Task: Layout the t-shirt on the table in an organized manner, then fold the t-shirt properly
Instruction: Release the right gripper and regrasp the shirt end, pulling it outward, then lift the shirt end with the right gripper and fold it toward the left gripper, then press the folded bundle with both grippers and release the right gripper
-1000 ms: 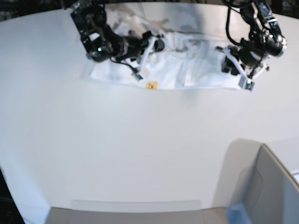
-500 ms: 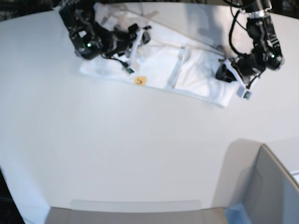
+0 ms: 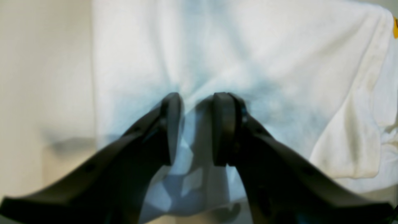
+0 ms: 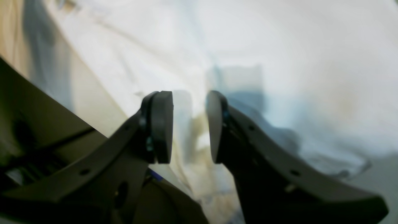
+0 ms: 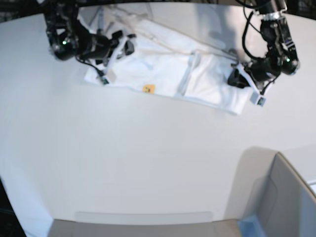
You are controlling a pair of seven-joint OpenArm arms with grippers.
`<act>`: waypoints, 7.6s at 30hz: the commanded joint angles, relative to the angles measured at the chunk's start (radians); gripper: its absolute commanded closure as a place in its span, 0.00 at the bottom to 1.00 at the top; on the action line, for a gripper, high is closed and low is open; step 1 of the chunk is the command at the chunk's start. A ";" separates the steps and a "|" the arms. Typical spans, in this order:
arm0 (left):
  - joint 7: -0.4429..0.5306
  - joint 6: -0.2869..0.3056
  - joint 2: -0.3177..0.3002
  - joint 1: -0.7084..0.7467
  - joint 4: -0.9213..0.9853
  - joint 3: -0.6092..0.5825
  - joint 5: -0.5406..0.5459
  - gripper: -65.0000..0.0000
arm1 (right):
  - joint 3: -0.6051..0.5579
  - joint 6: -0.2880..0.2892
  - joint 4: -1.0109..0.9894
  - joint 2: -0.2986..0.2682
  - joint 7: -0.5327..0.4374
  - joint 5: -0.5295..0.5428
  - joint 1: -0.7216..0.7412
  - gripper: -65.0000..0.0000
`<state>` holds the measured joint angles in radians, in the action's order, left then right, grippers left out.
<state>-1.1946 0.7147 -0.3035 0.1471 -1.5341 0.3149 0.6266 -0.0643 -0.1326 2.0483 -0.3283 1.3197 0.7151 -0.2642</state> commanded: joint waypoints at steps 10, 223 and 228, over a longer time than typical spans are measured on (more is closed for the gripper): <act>-0.023 -0.017 -0.004 -0.059 0.090 -0.003 -0.072 0.70 | 0.162 0.012 -0.151 0.004 -0.036 0.189 -0.060 0.69; -0.202 -0.017 0.053 0.158 -0.322 0.129 -0.075 0.70 | -0.980 0.080 -0.527 0.404 -0.349 -0.463 0.687 1.00; -0.202 -0.017 0.053 0.128 -0.312 0.122 -0.075 0.70 | -0.986 0.080 -0.527 0.407 -0.363 -0.463 0.687 1.00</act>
<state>-1.3975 0.6998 -0.2386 0.2810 -1.8355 0.4320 0.5400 -1.0550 -0.0559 1.5009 0.0593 0.9848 0.2546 0.4015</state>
